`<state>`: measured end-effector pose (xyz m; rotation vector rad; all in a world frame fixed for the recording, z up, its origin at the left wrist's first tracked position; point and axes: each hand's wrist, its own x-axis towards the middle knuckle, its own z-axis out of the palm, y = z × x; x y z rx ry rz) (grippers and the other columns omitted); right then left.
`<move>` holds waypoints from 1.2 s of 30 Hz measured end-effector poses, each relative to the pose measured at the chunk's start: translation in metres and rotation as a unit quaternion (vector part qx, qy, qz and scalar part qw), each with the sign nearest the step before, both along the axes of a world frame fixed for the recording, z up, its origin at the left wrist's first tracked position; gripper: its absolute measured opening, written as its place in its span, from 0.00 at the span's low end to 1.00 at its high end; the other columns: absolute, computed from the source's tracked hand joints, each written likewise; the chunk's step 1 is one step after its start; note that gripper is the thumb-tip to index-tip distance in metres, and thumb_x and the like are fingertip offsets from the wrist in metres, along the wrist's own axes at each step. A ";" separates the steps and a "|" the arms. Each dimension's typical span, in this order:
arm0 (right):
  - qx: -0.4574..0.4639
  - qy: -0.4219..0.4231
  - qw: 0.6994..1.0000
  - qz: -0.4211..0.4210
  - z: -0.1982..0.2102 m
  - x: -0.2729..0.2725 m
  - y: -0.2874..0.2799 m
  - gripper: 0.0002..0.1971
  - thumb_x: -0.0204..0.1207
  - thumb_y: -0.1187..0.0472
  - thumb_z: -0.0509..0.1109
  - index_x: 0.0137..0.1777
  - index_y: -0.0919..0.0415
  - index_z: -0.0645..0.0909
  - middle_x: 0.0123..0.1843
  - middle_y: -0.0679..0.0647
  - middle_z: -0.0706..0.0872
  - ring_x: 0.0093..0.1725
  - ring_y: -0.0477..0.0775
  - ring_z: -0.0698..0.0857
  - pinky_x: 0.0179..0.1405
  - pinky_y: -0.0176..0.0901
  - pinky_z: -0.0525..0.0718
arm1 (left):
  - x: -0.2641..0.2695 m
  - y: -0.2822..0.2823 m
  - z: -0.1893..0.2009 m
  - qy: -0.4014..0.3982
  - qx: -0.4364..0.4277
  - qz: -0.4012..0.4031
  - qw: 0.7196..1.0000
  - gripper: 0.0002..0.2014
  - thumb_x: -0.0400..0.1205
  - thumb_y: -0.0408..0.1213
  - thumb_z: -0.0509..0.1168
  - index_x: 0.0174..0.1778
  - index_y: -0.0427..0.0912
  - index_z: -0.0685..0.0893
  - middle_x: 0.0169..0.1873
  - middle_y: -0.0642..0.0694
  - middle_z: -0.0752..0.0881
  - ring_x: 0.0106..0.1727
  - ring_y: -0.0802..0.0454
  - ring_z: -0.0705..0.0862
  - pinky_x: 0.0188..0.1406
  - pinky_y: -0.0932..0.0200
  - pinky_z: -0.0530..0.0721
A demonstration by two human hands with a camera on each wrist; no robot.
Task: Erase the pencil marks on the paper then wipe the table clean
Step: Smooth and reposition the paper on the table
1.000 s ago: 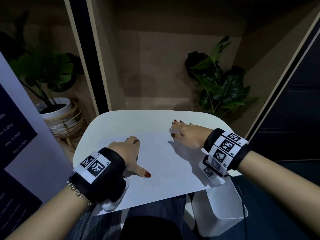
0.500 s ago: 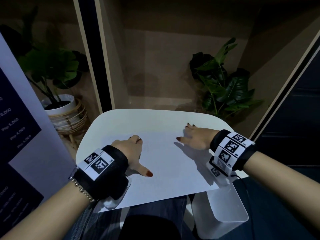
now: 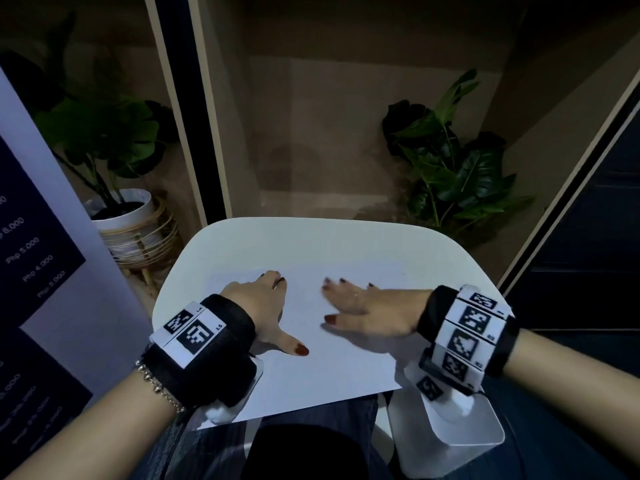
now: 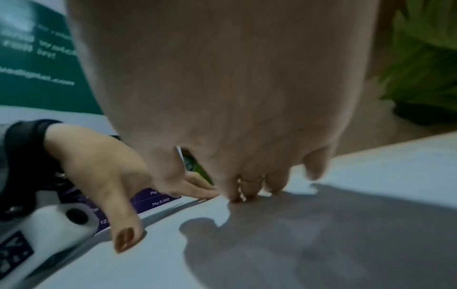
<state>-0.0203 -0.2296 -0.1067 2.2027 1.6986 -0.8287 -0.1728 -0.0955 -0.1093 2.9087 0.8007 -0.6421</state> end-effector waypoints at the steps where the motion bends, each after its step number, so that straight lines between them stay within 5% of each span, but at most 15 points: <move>1: -0.007 -0.025 0.999 -0.034 -0.001 0.008 -0.003 0.40 0.86 0.35 0.43 0.87 0.59 0.34 0.88 0.53 0.32 0.88 0.54 0.38 0.86 0.56 0.41 | 0.000 0.000 0.000 -0.002 0.001 -0.001 1.000 0.56 0.72 0.72 0.65 0.85 0.38 0.52 0.85 0.49 0.49 0.73 0.47 0.75 0.66 0.54 0.75; 4: -0.002 -0.144 0.982 -0.122 -0.002 0.029 -0.017 0.46 0.83 0.30 0.42 0.87 0.64 0.37 0.89 0.59 0.36 0.88 0.57 0.41 0.86 0.57 0.43 | 0.000 0.000 -0.001 0.000 0.003 -0.003 1.000 0.56 0.72 0.73 0.65 0.85 0.39 0.52 0.85 0.49 0.49 0.73 0.47 0.76 0.66 0.54 0.75; 9: 0.048 -0.036 0.997 -0.040 -0.013 0.017 -0.051 0.42 0.84 0.32 0.44 0.88 0.57 0.36 0.88 0.51 0.34 0.87 0.47 0.38 0.87 0.51 0.40 | 0.002 0.000 0.000 0.006 0.004 -0.003 1.000 0.55 0.72 0.72 0.65 0.84 0.39 0.55 0.84 0.49 0.50 0.70 0.47 0.78 0.65 0.54 0.77; 13: 0.064 -0.119 0.979 -0.153 -0.011 0.044 -0.051 0.44 0.83 0.31 0.42 0.88 0.62 0.40 0.89 0.56 0.38 0.88 0.52 0.40 0.87 0.54 0.42 | 0.001 0.001 -0.001 0.010 0.007 -0.003 1.000 0.54 0.72 0.73 0.65 0.84 0.39 0.56 0.84 0.49 0.51 0.69 0.46 0.78 0.65 0.54 0.78; 17: 0.020 -0.066 0.990 -0.124 -0.007 0.048 -0.042 0.44 0.83 0.30 0.44 0.88 0.60 0.41 0.89 0.52 0.36 0.88 0.50 0.39 0.87 0.52 0.42 | 0.002 0.003 -0.001 0.013 0.005 -0.001 1.000 0.56 0.72 0.73 0.64 0.85 0.39 0.51 0.85 0.50 0.48 0.71 0.46 0.77 0.68 0.52 0.78; 21: 0.025 -0.144 0.974 -0.172 -0.002 0.052 -0.031 0.49 0.81 0.27 0.43 0.87 0.66 0.39 0.89 0.60 0.37 0.88 0.57 0.43 0.87 0.55 0.46 | 0.001 0.002 -0.001 0.014 0.002 0.002 1.000 0.59 0.72 0.73 0.64 0.86 0.39 0.45 0.85 0.49 0.46 0.74 0.46 0.75 0.70 0.52 0.77; 32: 0.012 -0.112 0.984 -0.141 0.001 0.056 -0.015 0.44 0.84 0.31 0.42 0.88 0.63 0.43 0.89 0.57 0.40 0.88 0.55 0.44 0.86 0.56 0.46 | 0.001 0.001 0.001 0.022 -0.006 0.004 1.000 0.59 0.73 0.73 0.64 0.87 0.40 0.42 0.86 0.50 0.41 0.76 0.47 0.72 0.71 0.53 0.74; 36: 0.052 -0.165 0.971 -0.167 -0.001 0.073 -0.019 0.44 0.83 0.30 0.41 0.88 0.64 0.43 0.89 0.58 0.41 0.88 0.56 0.43 0.87 0.57 0.44 | 0.001 0.002 0.001 0.022 -0.006 0.006 1.000 0.59 0.73 0.73 0.64 0.87 0.40 0.43 0.86 0.50 0.42 0.75 0.46 0.74 0.71 0.52 0.75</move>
